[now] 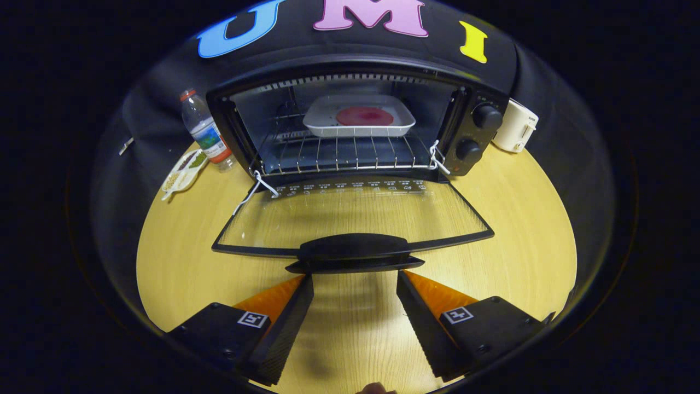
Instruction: Open the toaster oven, put the food inside, and close the toaster oven door.
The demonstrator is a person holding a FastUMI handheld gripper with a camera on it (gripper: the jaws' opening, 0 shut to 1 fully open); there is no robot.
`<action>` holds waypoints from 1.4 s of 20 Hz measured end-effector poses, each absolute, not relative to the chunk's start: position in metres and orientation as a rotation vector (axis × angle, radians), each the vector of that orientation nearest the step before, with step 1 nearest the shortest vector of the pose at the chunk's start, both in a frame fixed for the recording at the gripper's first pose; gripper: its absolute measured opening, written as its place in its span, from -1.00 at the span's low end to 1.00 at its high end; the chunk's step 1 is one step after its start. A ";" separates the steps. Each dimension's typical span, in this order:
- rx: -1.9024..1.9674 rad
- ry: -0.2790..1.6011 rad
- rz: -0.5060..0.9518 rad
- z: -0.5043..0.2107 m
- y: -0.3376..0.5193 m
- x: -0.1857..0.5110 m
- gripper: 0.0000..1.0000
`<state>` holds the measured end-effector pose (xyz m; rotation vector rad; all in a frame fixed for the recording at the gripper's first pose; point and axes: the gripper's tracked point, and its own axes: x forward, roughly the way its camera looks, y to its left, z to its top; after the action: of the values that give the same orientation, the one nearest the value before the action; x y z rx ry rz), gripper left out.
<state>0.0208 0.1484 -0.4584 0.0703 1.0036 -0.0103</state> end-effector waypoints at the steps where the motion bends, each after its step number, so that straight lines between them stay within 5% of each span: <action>1: 0.076 0.981 -0.006 -0.451 0.148 0.022 0.99; 28: 0.122 0.226 -0.048 -0.114 0.063 0.045 0.98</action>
<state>0.0454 0.0627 -0.1138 0.1224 0.2261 -0.0479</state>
